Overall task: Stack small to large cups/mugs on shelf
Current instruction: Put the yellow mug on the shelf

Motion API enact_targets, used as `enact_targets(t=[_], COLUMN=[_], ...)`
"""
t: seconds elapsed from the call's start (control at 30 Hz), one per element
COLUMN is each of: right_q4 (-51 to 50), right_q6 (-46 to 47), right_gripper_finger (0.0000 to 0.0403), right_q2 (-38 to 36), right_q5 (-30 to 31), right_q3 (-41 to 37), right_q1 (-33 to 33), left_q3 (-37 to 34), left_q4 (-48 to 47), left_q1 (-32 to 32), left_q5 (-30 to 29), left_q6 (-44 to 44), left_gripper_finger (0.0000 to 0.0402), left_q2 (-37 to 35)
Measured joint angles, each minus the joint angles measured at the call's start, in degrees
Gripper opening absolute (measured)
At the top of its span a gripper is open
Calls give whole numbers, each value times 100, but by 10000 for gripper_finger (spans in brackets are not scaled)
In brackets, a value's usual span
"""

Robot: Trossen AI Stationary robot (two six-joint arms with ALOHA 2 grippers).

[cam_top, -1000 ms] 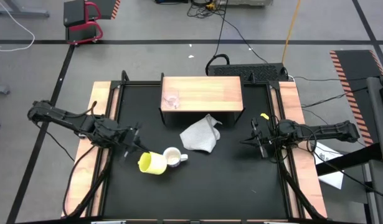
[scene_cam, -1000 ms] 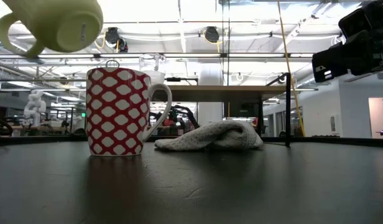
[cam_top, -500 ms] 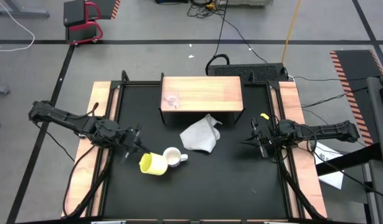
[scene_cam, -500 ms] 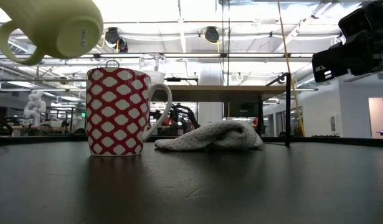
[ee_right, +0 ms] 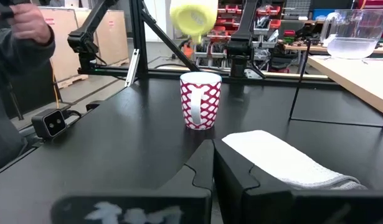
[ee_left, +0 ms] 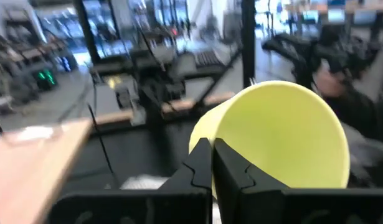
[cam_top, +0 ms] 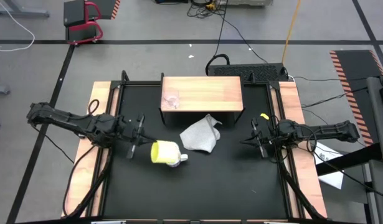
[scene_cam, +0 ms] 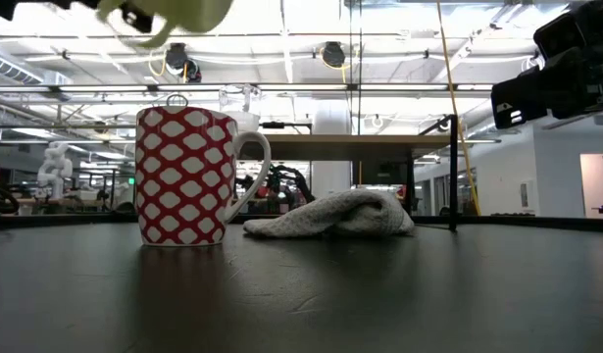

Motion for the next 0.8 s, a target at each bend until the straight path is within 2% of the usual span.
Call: enact_targets(t=[0.17,0.43,0.67,0.8], right_q4=[13,20,20,22], right_q6=[-1,-1,36,38], right_gripper_finger=[0,0,0,0], right_q2=[2,2,2,2], right_q5=[1,-1,-1,0], right_q3=[0,0,0,0], right_q1=[1,-1,1,0], left_q3=[60,912,1979,2720], left_q4=[946,1053,1008,412], left_q1=[385,631,640,702], left_q5=[-265,-401,-1507,-1810], left_q6=[-235,-480,-780,-796], left_gripper_finger=[0,0,0,0], left_q2=[590,1509,2254,2608])
